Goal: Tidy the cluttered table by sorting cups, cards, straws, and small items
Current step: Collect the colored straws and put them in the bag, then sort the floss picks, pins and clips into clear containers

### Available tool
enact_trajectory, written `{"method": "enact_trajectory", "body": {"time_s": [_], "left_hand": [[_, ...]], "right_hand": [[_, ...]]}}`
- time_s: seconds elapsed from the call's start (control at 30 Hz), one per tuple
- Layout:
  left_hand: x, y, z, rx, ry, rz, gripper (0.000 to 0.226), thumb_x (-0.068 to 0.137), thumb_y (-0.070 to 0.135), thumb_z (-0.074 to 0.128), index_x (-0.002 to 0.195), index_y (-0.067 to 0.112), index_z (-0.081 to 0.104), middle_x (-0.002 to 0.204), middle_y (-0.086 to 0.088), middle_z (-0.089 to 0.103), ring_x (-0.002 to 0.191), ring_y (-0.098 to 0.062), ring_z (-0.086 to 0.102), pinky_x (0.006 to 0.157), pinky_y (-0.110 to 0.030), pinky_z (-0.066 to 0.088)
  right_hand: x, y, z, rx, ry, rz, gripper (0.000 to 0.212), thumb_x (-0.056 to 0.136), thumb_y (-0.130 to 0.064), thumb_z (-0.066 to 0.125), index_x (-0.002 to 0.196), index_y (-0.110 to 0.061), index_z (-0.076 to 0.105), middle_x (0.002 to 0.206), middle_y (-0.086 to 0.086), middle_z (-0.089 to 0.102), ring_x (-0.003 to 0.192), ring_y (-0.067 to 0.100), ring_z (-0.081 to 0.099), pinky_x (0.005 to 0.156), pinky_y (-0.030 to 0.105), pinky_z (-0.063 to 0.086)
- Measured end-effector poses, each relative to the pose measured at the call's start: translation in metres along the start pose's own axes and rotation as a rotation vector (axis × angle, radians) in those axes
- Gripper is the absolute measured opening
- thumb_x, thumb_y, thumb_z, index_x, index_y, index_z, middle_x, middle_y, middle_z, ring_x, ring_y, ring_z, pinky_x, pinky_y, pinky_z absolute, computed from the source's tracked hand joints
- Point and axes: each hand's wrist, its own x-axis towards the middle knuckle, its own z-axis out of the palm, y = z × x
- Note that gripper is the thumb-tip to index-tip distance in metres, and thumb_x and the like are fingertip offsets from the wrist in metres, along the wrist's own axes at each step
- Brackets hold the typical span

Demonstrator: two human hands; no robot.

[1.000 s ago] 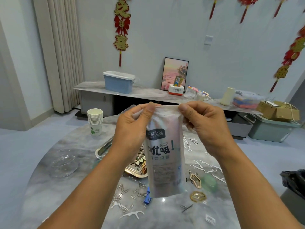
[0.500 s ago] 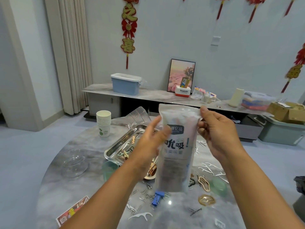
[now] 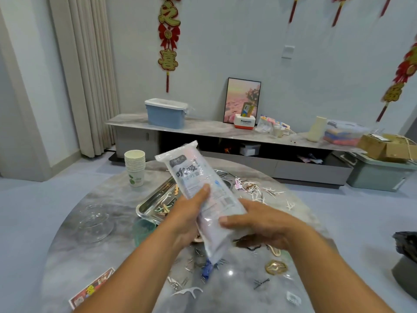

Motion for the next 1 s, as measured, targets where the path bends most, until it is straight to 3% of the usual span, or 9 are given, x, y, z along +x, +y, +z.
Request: {"method": "enact_trajectory", "body": {"time_s": [0.13,0.3,0.43,0.53,0.63,0.73,0.83,0.9,1.0], "left_hand": [[0.002,-0.009,-0.005,0.103,-0.049,-0.137,0.032,0.100,0.031,0.058,0.123,0.009,0.064,0.112,-0.016,0.074,0.105,-0.034,0.071,0.095,-0.053,0.053],[-0.002,-0.031,0.002,0.608,-0.116,-0.114,0.033,0.101,0.025,0.060,0.133,0.019,0.061,0.112,0.000,0.072,0.105,-0.019,0.063,0.104,-0.046,0.047],[0.003,-0.034,-0.005,0.855,-0.117,-0.075,0.045,0.102,0.022,0.058,0.146,0.018,0.049,0.134,0.002,0.057,0.113,-0.012,0.053,0.090,-0.026,0.040],[0.013,-0.031,-0.014,0.891,-0.080,-0.063,0.042,0.103,0.019,0.056,0.144,0.019,0.052,0.141,0.001,0.055,0.115,-0.011,0.051,0.091,-0.025,0.039],[0.026,-0.026,-0.023,0.923,-0.024,-0.026,0.041,0.101,0.017,0.058,0.141,0.021,0.055,0.139,0.001,0.058,0.119,-0.013,0.053,0.096,-0.028,0.040],[0.034,-0.016,-0.035,1.003,0.026,0.064,0.045,0.096,0.017,0.066,0.139,0.024,0.056,0.134,0.001,0.061,0.117,-0.015,0.058,0.100,-0.033,0.047],[0.037,-0.001,-0.055,1.371,0.174,0.168,0.058,0.088,0.022,0.076,0.139,0.038,0.053,0.135,0.008,0.057,0.102,-0.016,0.064,0.081,-0.032,0.053],[0.039,0.007,-0.074,1.653,0.283,0.165,0.067,0.082,0.024,0.080,0.140,0.043,0.051,0.138,0.003,0.055,0.113,-0.023,0.060,0.088,-0.039,0.054],[0.042,0.010,-0.101,1.802,0.300,0.055,0.069,0.077,0.026,0.084,0.137,0.043,0.054,0.136,0.000,0.055,0.122,-0.027,0.054,0.098,-0.044,0.050]], "right_hand": [[0.022,0.019,0.014,0.207,0.190,-0.042,0.041,0.084,-0.022,0.082,0.122,-0.018,0.067,0.103,0.008,0.078,0.087,0.023,0.075,0.068,0.033,0.060],[0.045,0.043,-0.009,0.387,0.559,0.055,0.024,0.098,-0.018,0.065,0.121,-0.011,0.064,0.102,0.012,0.074,0.089,0.031,0.074,0.071,0.042,0.063],[0.058,0.062,-0.029,0.413,0.669,0.163,0.023,0.101,-0.016,0.060,0.122,-0.008,0.058,0.108,0.016,0.069,0.087,0.031,0.072,0.048,0.033,0.061],[0.068,0.079,-0.039,0.356,0.707,0.178,0.025,0.099,-0.014,0.062,0.123,-0.005,0.059,0.110,0.017,0.068,0.082,0.030,0.070,0.040,0.026,0.054],[0.078,0.096,-0.046,0.223,0.755,0.180,0.028,0.097,-0.015,0.066,0.123,-0.005,0.061,0.107,0.015,0.068,0.085,0.032,0.070,0.052,0.036,0.061],[0.086,0.107,-0.052,-0.157,0.812,0.168,0.032,0.089,-0.019,0.068,0.119,-0.007,0.067,0.107,0.012,0.071,0.089,0.031,0.068,0.072,0.043,0.059],[0.087,0.105,-0.049,-0.482,0.831,0.218,0.030,0.089,-0.022,0.062,0.117,-0.013,0.062,0.118,0.013,0.064,0.096,0.033,0.060,0.080,0.037,0.052],[0.089,0.102,-0.043,-0.672,0.866,0.262,0.035,0.091,-0.024,0.058,0.125,-0.016,0.060,0.126,0.014,0.057,0.111,0.037,0.058,0.091,0.041,0.049],[0.097,0.095,-0.030,-0.777,0.867,0.183,0.038,0.096,-0.024,0.054,0.132,-0.017,0.061,0.134,0.013,0.055,0.119,0.037,0.055,0.095,0.042,0.047]]}}
